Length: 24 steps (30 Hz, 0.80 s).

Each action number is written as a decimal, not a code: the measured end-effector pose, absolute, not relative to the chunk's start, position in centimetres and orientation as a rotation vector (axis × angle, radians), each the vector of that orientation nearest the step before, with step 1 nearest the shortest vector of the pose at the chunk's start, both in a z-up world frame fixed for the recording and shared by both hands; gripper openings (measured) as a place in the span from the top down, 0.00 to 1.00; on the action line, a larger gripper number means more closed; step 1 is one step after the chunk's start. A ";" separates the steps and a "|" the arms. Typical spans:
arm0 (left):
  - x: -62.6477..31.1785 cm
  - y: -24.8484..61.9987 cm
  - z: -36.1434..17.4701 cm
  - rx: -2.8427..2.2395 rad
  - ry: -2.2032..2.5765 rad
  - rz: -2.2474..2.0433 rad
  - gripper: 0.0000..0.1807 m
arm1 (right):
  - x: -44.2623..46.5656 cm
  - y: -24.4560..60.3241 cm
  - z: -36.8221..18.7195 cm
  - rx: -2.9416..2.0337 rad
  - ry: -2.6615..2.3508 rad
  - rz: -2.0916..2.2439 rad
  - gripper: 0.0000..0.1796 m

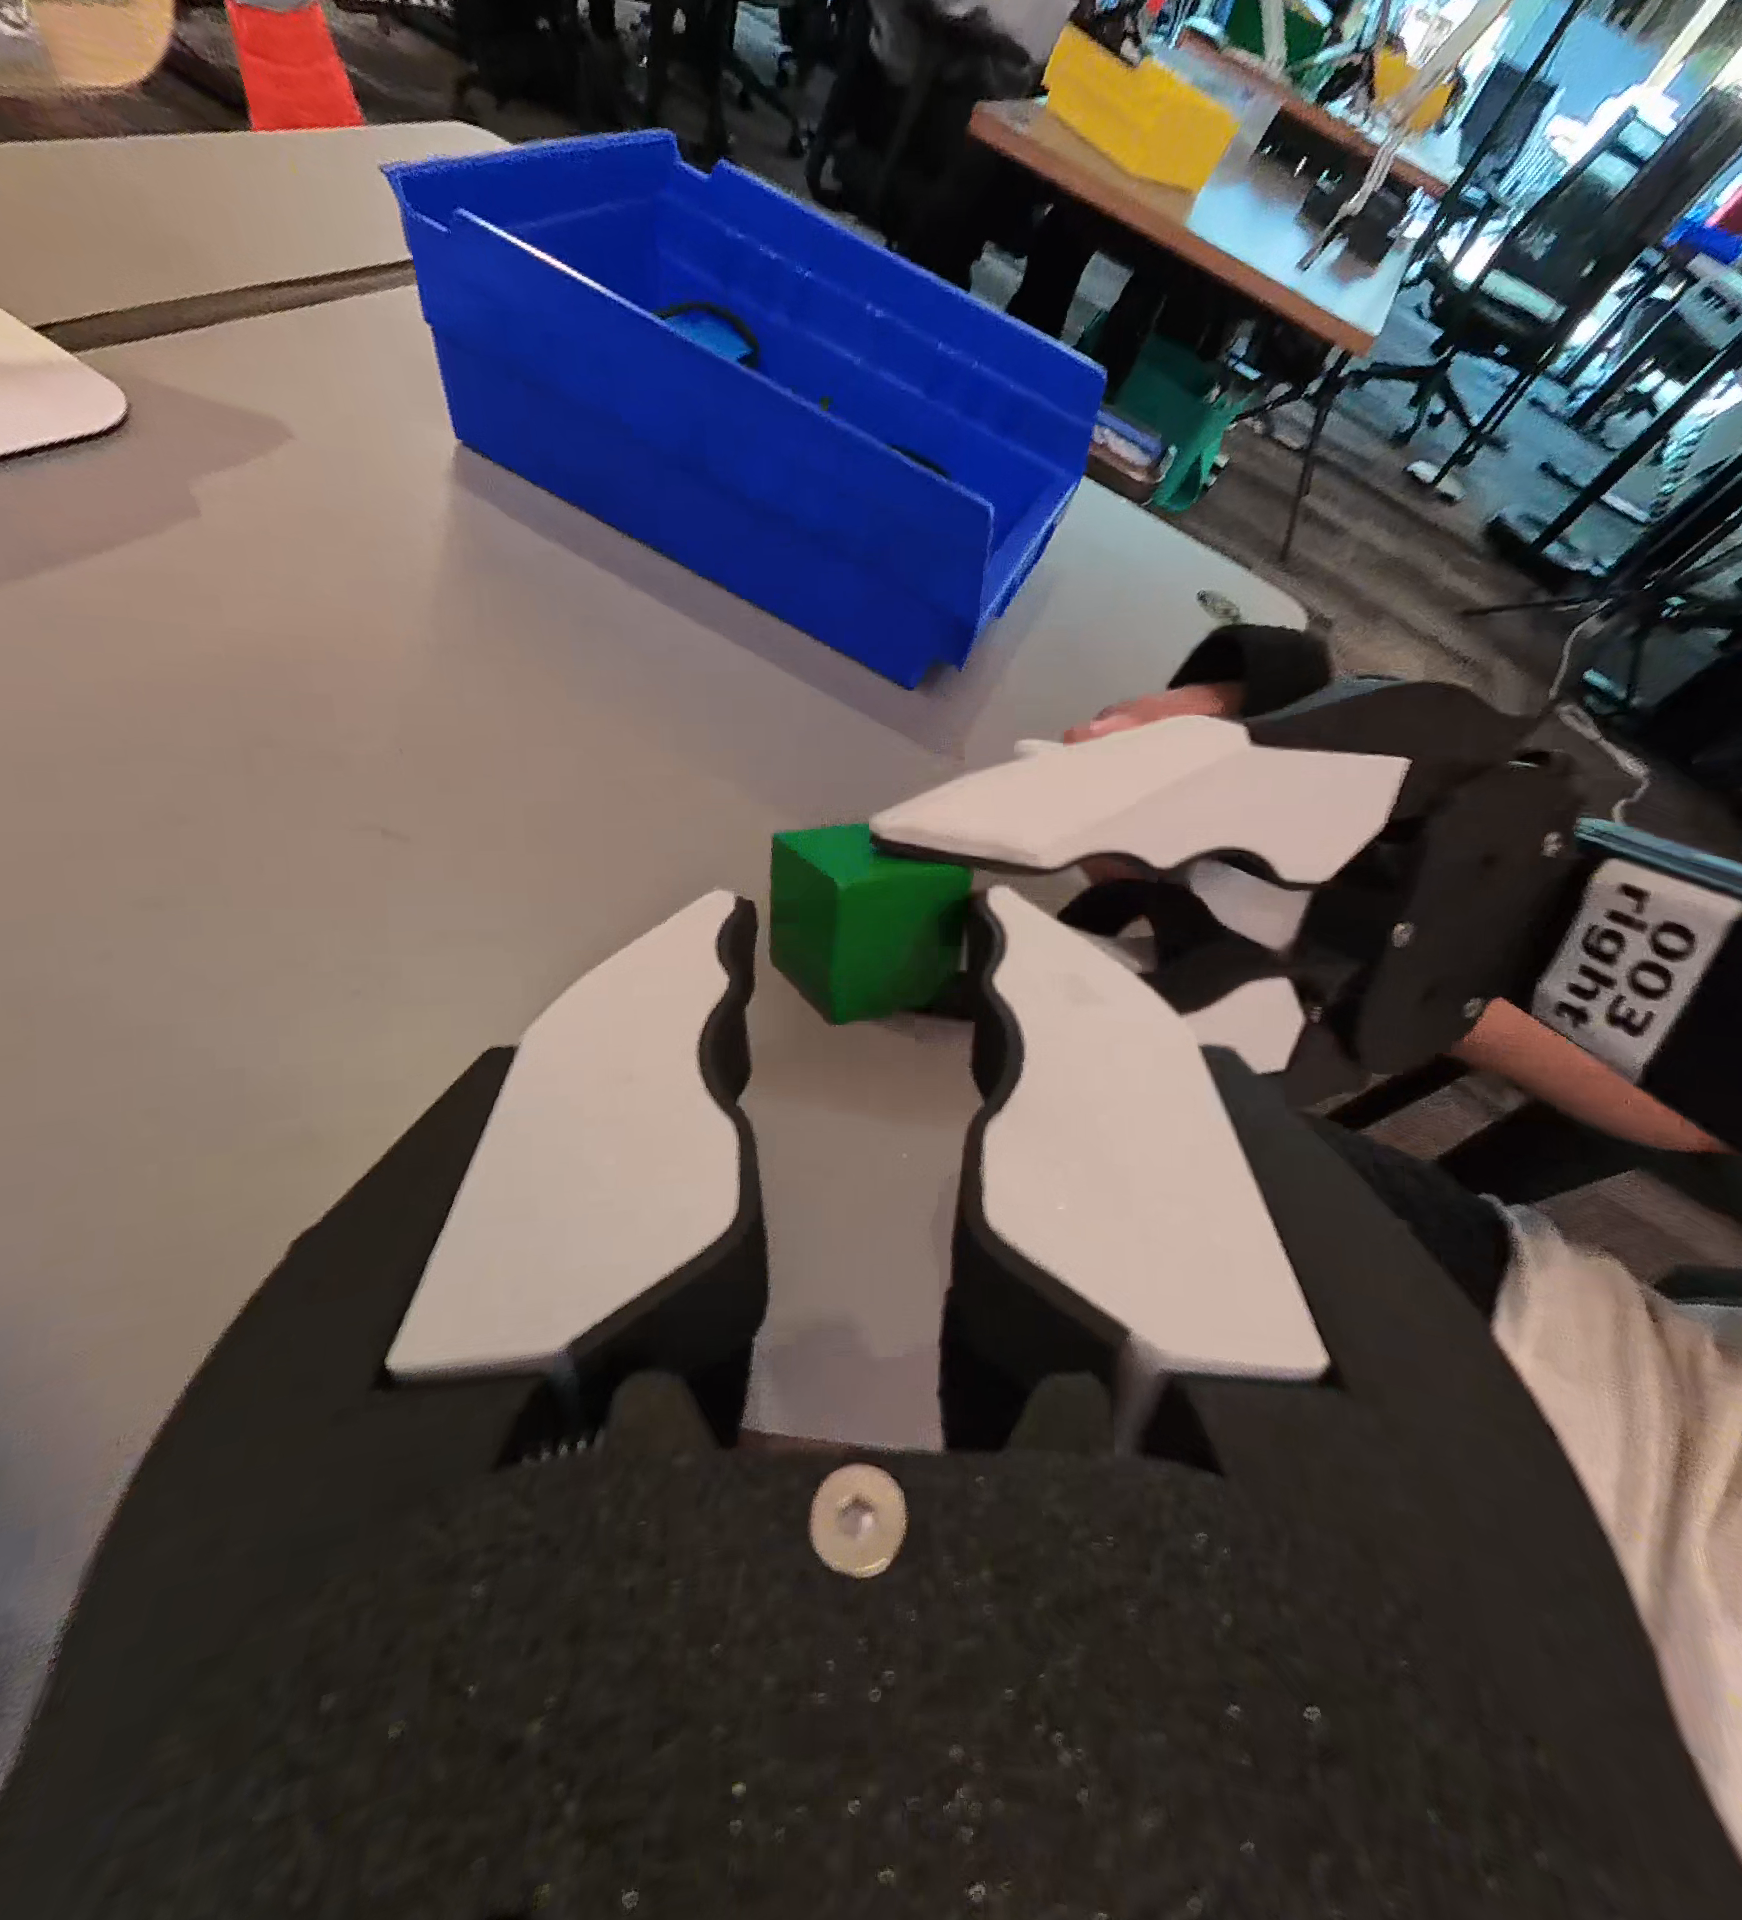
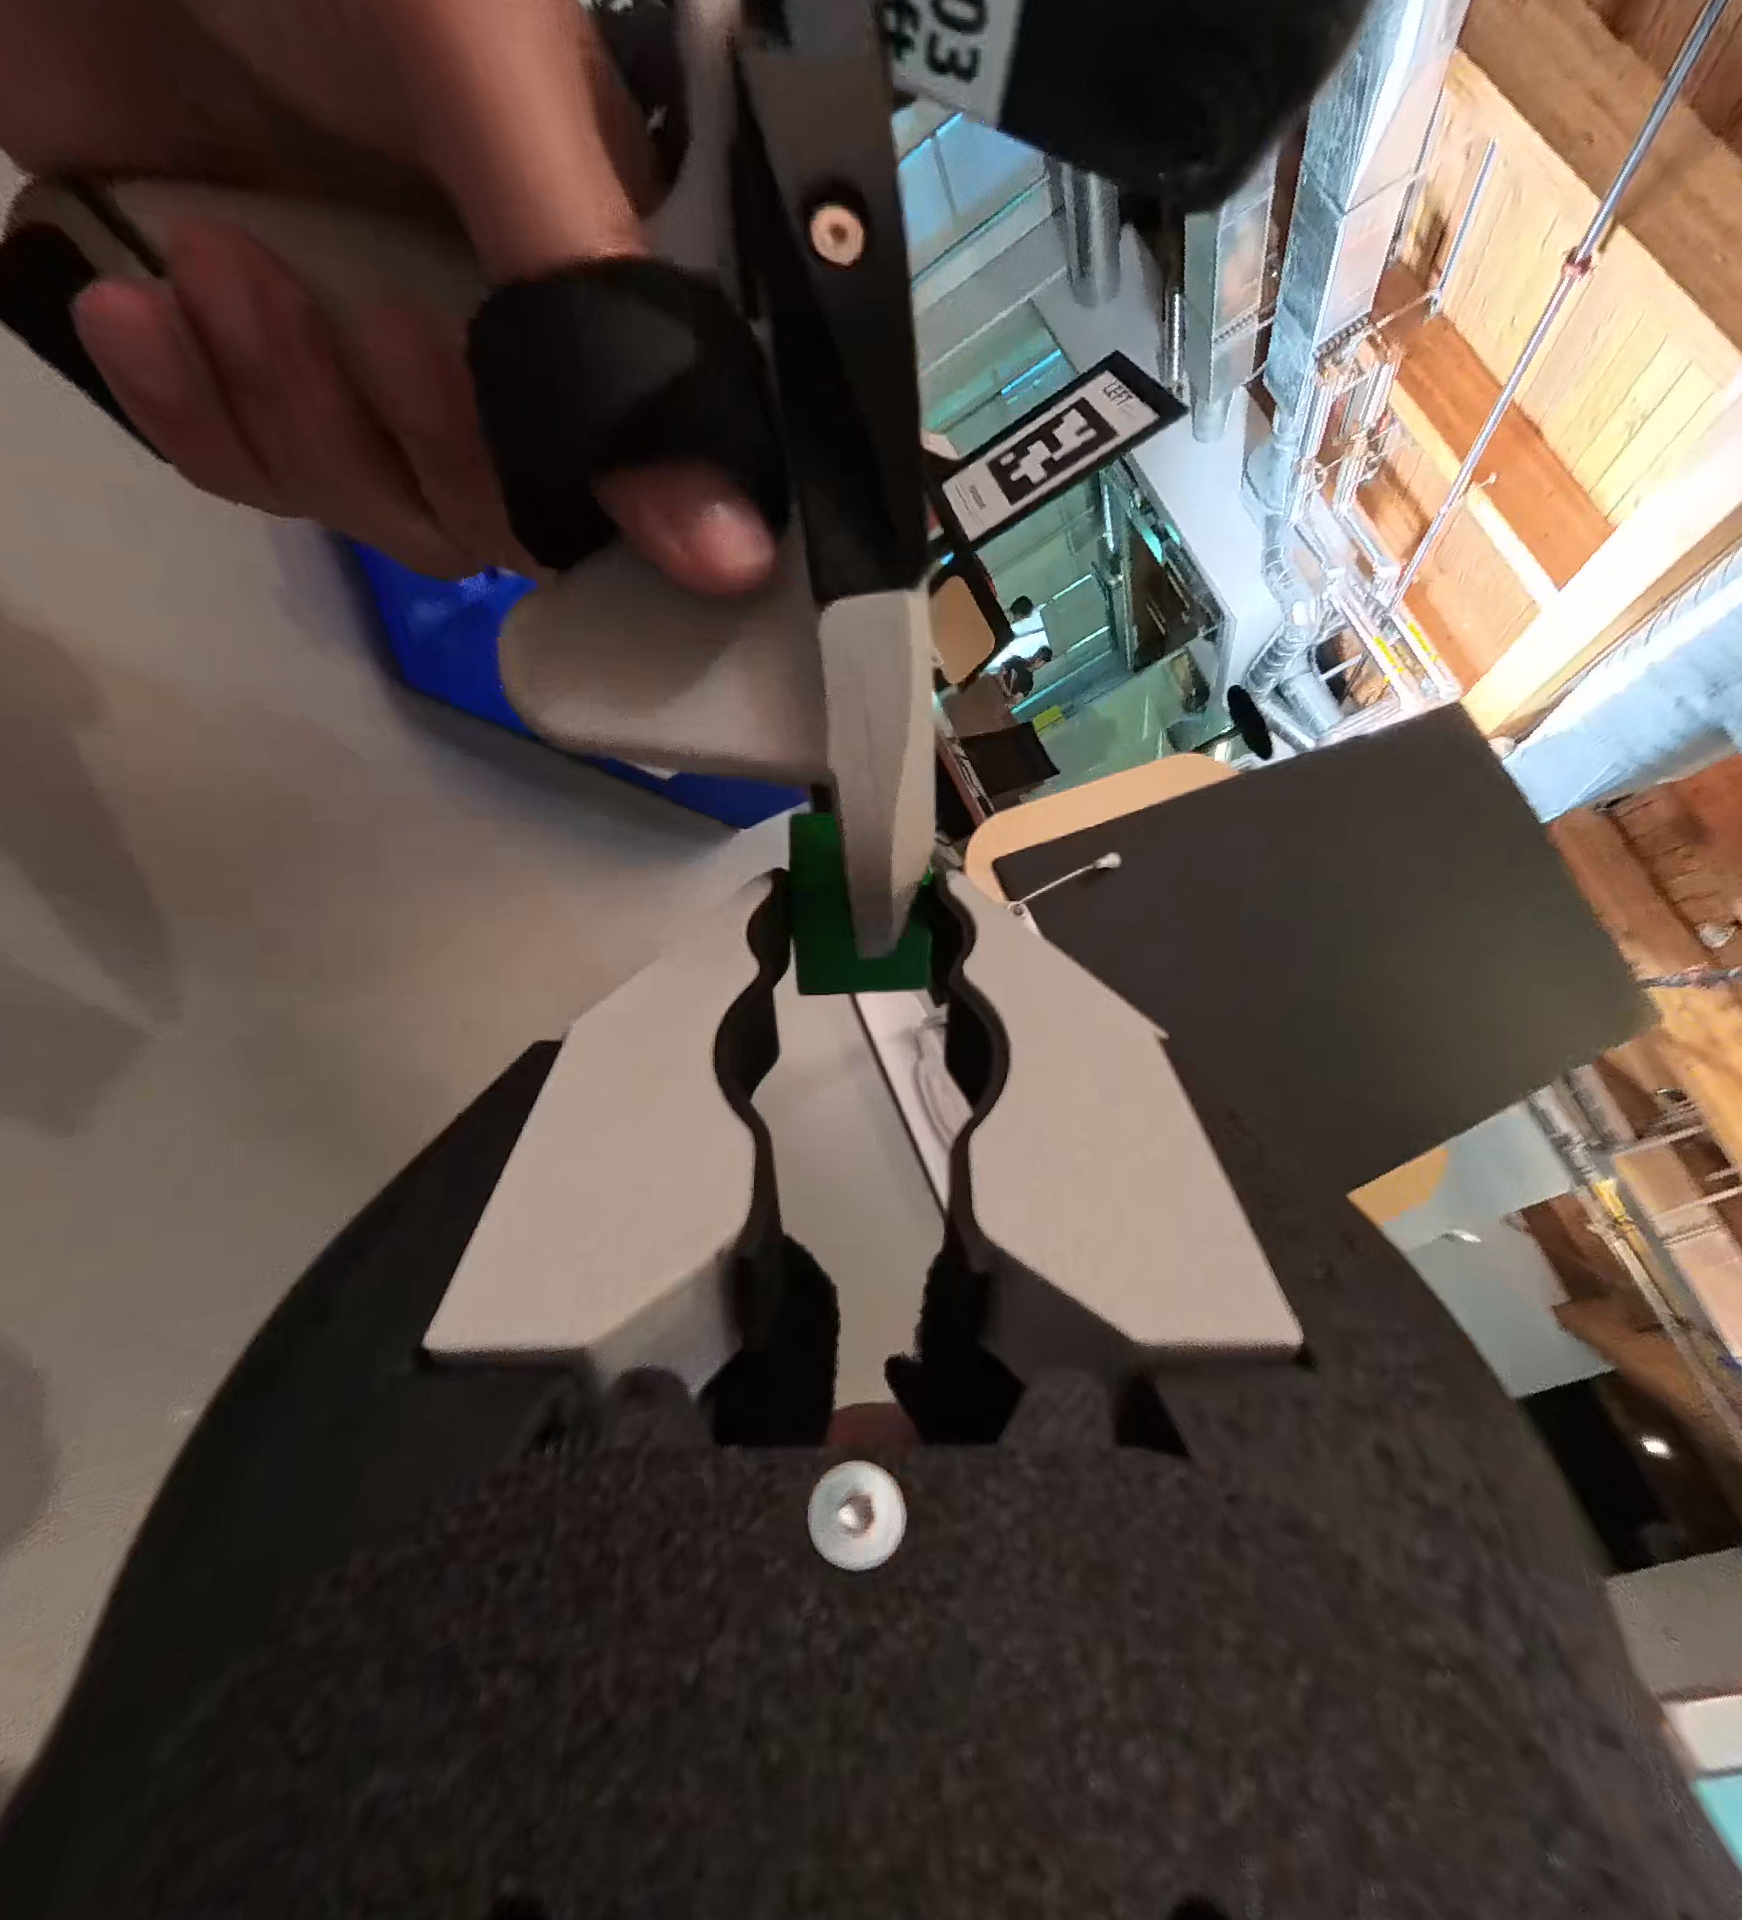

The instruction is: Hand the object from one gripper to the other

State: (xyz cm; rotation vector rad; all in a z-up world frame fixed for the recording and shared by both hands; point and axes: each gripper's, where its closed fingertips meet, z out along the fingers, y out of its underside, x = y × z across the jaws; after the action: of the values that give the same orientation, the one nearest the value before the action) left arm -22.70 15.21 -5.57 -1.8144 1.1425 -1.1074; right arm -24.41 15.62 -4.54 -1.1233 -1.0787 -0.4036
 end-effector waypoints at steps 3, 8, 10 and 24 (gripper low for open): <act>-22.7 15.3 -6.1 -1.815 1.162 -1.055 0.81 | -24.4 15.9 -5.0 -1.122 -1.086 -0.466 0.85; -23.1 15.9 -5.8 -1.819 1.141 -1.027 0.81 | -24.5 15.4 -4.2 -1.032 -1.037 -0.496 0.77; -23.7 16.5 -5.4 -1.805 1.121 -1.028 0.81 | -24.1 15.8 -4.8 -1.118 -1.022 -0.398 0.69; -25.0 14.0 -2.3 -1.812 0.654 -2.365 0.82 | -24.2 13.2 -3.1 -1.193 -0.851 0.545 0.68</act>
State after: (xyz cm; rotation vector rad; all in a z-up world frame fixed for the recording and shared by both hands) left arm -25.00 14.04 -2.28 -1.8118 0.6544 -2.3649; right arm -24.23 13.21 -3.08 -1.1930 -0.8507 0.5452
